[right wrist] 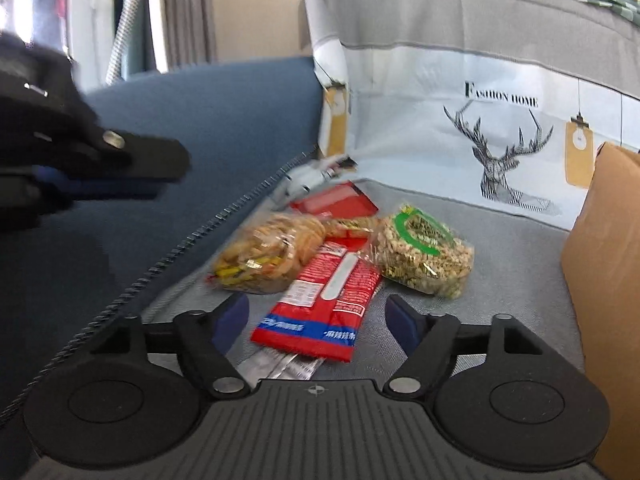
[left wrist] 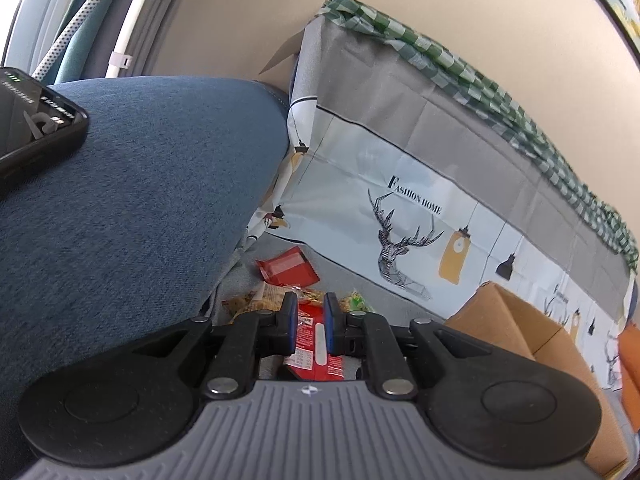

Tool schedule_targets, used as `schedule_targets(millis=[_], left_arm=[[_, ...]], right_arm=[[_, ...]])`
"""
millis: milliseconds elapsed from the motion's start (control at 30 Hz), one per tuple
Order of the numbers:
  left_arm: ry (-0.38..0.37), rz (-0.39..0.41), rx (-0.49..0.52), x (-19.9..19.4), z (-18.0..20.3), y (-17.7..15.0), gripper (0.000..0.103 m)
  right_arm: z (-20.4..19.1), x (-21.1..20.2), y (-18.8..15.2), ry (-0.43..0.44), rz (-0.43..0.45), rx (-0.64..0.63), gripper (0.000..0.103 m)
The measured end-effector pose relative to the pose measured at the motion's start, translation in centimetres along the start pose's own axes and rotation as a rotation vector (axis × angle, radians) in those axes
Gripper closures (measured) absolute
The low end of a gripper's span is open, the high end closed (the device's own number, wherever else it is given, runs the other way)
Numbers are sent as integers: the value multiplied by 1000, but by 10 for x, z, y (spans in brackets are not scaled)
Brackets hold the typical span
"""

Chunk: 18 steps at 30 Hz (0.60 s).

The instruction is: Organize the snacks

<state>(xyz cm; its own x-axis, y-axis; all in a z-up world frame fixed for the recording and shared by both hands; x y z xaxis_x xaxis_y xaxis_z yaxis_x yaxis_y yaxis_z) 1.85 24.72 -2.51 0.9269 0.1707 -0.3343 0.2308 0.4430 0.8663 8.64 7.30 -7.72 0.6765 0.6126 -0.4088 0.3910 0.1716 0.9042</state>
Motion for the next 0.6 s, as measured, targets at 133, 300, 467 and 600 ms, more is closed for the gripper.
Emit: schedule_targets(millis=[133, 300, 467, 600], left_arm=[[27, -16, 58, 14, 5, -4, 74], [77, -49, 148, 38, 13, -14, 60], [132, -96, 202, 68, 18, -24, 47], [159, -130, 244, 91, 22, -31, 30]], right_arm=[[8, 22, -2, -8, -43, -15, 23], [22, 29, -3, -13, -76, 21, 30], [28, 23, -8, -24, -53, 30, 44], [35, 15, -10, -33, -35, 62, 53]])
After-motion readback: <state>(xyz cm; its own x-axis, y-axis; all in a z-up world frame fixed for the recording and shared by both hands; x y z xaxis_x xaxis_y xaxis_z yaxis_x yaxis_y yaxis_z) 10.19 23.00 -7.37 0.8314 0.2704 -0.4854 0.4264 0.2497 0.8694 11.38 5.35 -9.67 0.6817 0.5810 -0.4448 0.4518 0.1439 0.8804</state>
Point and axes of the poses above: each gripper's, at about its wrist camera, not at the fingertips, and x roughly the way its jaws point, z to its right, y to its top, the point moved 1 cm from there along x, roughly the way its jaws point, and after that the axes turned 7 degrees about z, right-handed, at the moved point
